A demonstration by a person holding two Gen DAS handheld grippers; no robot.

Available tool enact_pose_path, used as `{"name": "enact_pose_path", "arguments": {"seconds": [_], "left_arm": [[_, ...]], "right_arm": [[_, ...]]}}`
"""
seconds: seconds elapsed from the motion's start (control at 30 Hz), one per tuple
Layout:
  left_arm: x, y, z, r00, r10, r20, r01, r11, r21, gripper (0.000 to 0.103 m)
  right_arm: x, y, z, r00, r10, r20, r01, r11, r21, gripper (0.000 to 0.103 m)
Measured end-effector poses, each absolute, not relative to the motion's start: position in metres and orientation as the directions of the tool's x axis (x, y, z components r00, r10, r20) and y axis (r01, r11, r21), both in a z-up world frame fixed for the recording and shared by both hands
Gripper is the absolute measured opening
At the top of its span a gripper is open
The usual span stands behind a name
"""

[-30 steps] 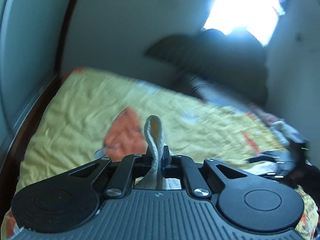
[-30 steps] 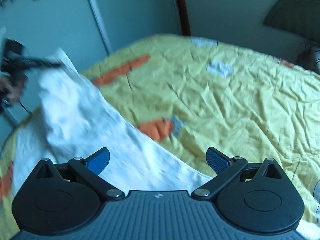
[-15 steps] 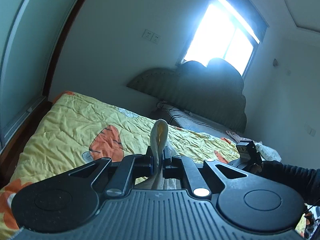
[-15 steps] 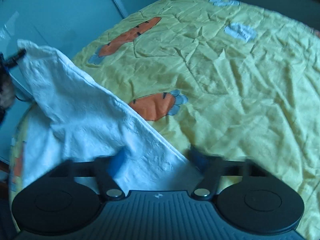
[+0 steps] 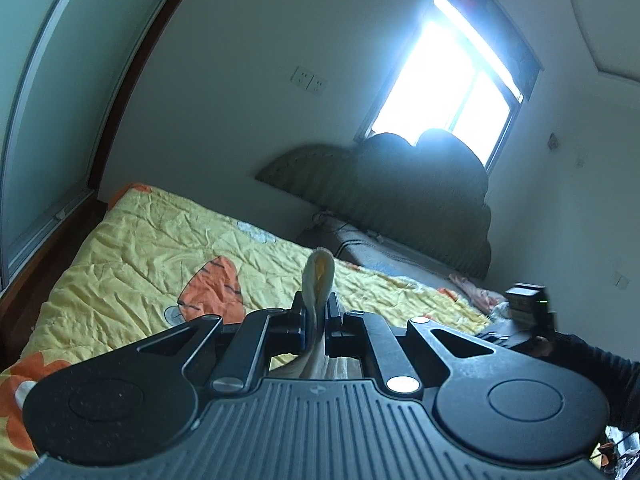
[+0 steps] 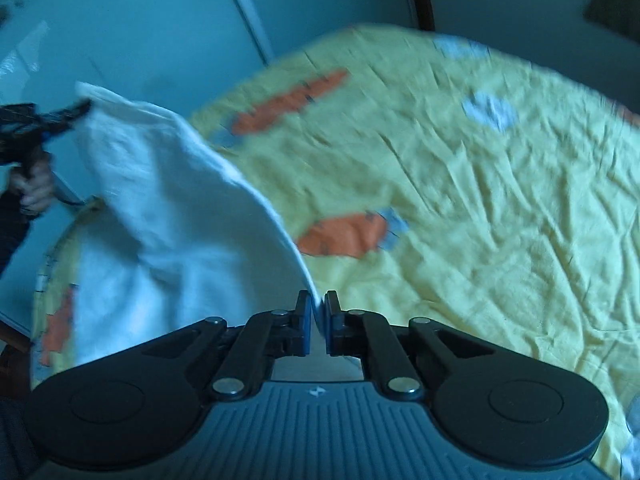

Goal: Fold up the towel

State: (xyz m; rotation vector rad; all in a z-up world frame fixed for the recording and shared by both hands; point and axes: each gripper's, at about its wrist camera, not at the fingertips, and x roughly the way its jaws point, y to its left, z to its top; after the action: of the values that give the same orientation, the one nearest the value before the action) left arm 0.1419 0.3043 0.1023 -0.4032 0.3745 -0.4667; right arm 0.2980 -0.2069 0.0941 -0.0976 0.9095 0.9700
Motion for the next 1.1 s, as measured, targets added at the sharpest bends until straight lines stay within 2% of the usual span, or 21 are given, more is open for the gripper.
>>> {"name": "enact_pose_path", "arguments": {"seconds": [0.1, 0.3, 0.4, 0.47, 0.53, 0.57, 0.6, 0.7, 0.77, 0.8, 0.83, 0.87, 0.9, 0.93, 1.1], "left_arm": [[0.13, 0.311, 0.101, 0.829, -0.492, -0.264, 0.33, 0.813, -0.48, 0.008], [0.102, 0.313, 0.062, 0.823, -0.446, -0.351, 0.213, 0.817, -0.536, 0.008], [0.085, 0.311, 0.061, 0.83, -0.449, -0.331, 0.227, 0.814, -0.535, 0.008], [0.075, 0.308, 0.068, 0.83, -0.459, -0.318, 0.256, 0.819, -0.514, 0.008], [0.067, 0.302, 0.074, 0.831, -0.461, -0.311, 0.275, 0.827, -0.489, 0.008], [0.063, 0.301, 0.075, 0.831, -0.462, -0.309, 0.279, 0.828, -0.487, 0.008], [0.059, 0.3, 0.075, 0.831, -0.465, -0.306, 0.284, 0.827, -0.486, 0.008], [0.053, 0.299, 0.071, 0.83, -0.466, -0.306, 0.284, 0.825, -0.488, 0.008], [0.05, 0.302, 0.066, 0.833, -0.462, -0.303, 0.273, 0.82, -0.503, 0.008], [0.049, 0.304, 0.063, 0.835, -0.46, -0.302, 0.264, 0.817, -0.512, 0.008], [0.049, 0.306, 0.061, 0.837, -0.456, -0.302, 0.257, 0.815, -0.519, 0.008], [0.048, 0.308, 0.059, 0.838, -0.453, -0.303, 0.25, 0.813, -0.525, 0.008], [0.048, 0.311, 0.057, 0.839, -0.451, -0.304, 0.244, 0.812, -0.53, 0.008], [0.048, 0.312, 0.057, 0.838, -0.451, -0.307, 0.241, 0.811, -0.533, 0.008], [0.05, 0.314, 0.056, 0.833, -0.453, -0.319, 0.243, 0.816, -0.524, 0.008]], "right_arm": [[0.245, -0.209, 0.115, 0.197, 0.755, -0.626, -0.784, 0.504, 0.361, 0.006], [0.18, -0.185, 0.074, 0.124, 0.744, -0.657, -0.758, 0.498, 0.422, 0.006], [0.189, -0.19, 0.069, 0.19, 0.776, -0.601, -0.663, 0.553, 0.504, 0.009], [0.211, -0.199, 0.07, 0.224, 0.782, -0.582, -0.572, 0.589, 0.571, 0.027], [0.224, -0.201, 0.079, 0.314, 0.741, -0.594, -0.581, 0.644, 0.497, 0.081], [0.227, -0.199, 0.086, 0.381, 0.691, -0.615, -0.608, 0.688, 0.396, 0.088], [0.23, -0.193, 0.093, 0.435, 0.636, -0.637, -0.649, 0.712, 0.268, 0.089], [0.242, -0.175, 0.103, 0.534, 0.523, -0.665, -0.72, 0.693, -0.033, 0.089], [0.256, -0.166, 0.097, 0.523, 0.486, -0.7, -0.763, 0.633, -0.131, 0.088], [0.264, -0.161, 0.092, 0.509, 0.466, -0.724, -0.779, 0.607, -0.157, 0.08], [0.272, -0.156, 0.086, 0.497, 0.441, -0.747, -0.791, 0.584, -0.182, 0.062], [0.282, -0.152, 0.079, 0.48, 0.42, -0.77, -0.803, 0.563, -0.194, 0.052], [0.291, -0.15, 0.074, 0.463, 0.402, -0.79, -0.809, 0.555, -0.192, 0.033], [0.3, -0.149, 0.069, 0.438, 0.39, -0.81, -0.815, 0.553, -0.174, 0.024], [0.319, -0.143, 0.051, 0.317, 0.387, -0.866, -0.847, 0.526, -0.075, 0.024]]}}
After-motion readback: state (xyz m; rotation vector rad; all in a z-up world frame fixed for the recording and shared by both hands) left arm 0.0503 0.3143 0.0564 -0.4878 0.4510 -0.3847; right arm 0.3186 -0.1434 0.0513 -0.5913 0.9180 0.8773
